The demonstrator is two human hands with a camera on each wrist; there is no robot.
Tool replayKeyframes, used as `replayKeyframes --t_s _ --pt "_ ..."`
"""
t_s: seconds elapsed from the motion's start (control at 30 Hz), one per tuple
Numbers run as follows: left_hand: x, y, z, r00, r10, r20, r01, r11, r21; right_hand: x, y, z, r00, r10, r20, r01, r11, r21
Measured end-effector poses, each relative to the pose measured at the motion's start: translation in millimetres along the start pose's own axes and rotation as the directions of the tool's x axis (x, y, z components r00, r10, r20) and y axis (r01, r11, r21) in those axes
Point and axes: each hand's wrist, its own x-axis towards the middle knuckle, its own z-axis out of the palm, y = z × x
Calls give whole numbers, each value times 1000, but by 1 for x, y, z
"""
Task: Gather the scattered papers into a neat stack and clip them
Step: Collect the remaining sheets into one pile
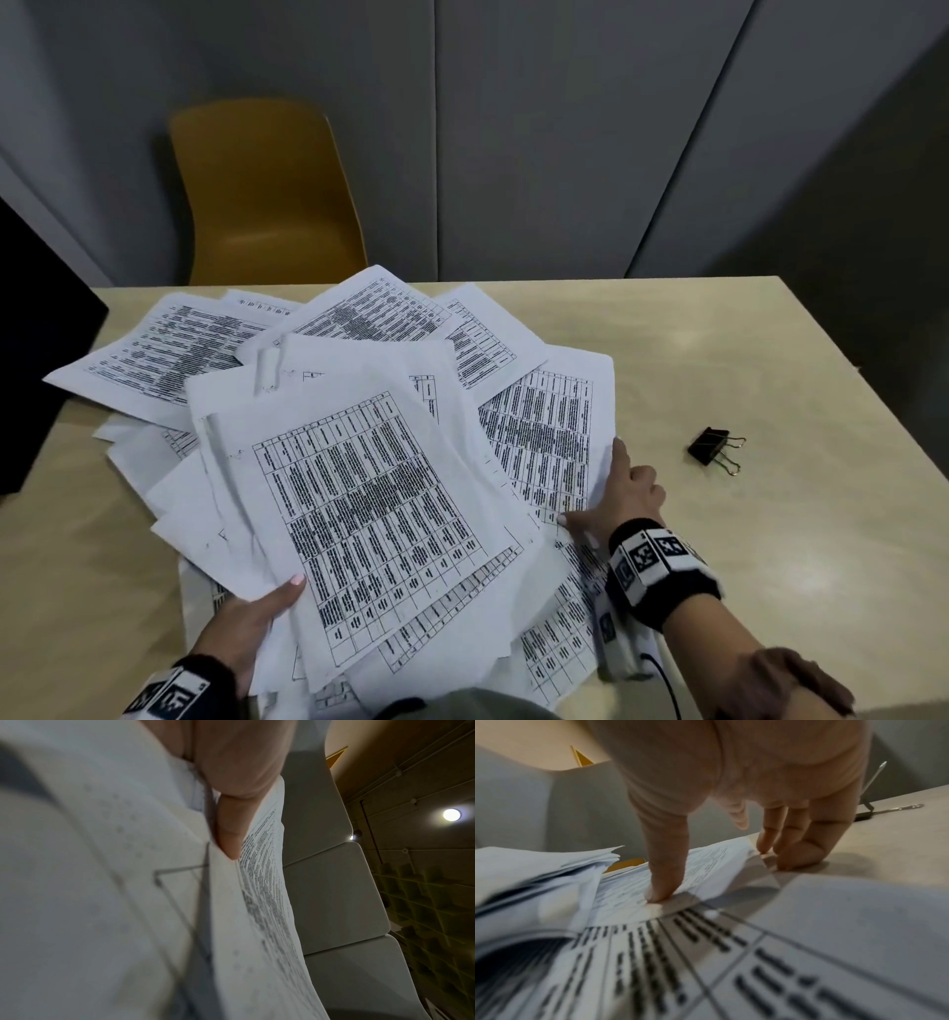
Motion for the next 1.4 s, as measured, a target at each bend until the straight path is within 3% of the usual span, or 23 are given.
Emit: replayKeyframes --t_s 0.13,0.23,0.53,0.6,0.7,0.83,1.0,1.2,1.4 --pt "2 -2 -2 1000 -7 14 7 1000 -1 -4 -11 1 995 57 -77 -59 998 -19" --pt "3 -3 -5 1000 -9 15 9 1000 -13 -2 -16 3 998 56 -18 -56 998 -37" --pt "11 -9 -13 996 -94 -5 93 994 -58 -21 0 -6 992 -103 77 121 951 -286" --pt "12 -9 -13 997 -78 -13 77 995 -70 -20 6 -7 992 -101 76 114 976 -187" --pt "12 -10 -11 998 -59 -1 58 993 -101 -11 6 -8 999 8 -50 -3 995 97" --pt "13 -9 -11 998 -68 10 68 992 -102 5 -7 -4 990 97 -97 -95 995 33" --pt "14 -11 -15 995 -96 19 97 993 -67 9 -31 3 992 99 -72 -103 993 -56" --pt "14 -9 -14 995 -93 28 96 988 -118 18 -27 5 996 84 29 -86 994 69" --pt "16 -12 -16 996 -87 30 90 986 -139 17 6 -5 999 -13 -30 21 948 317"
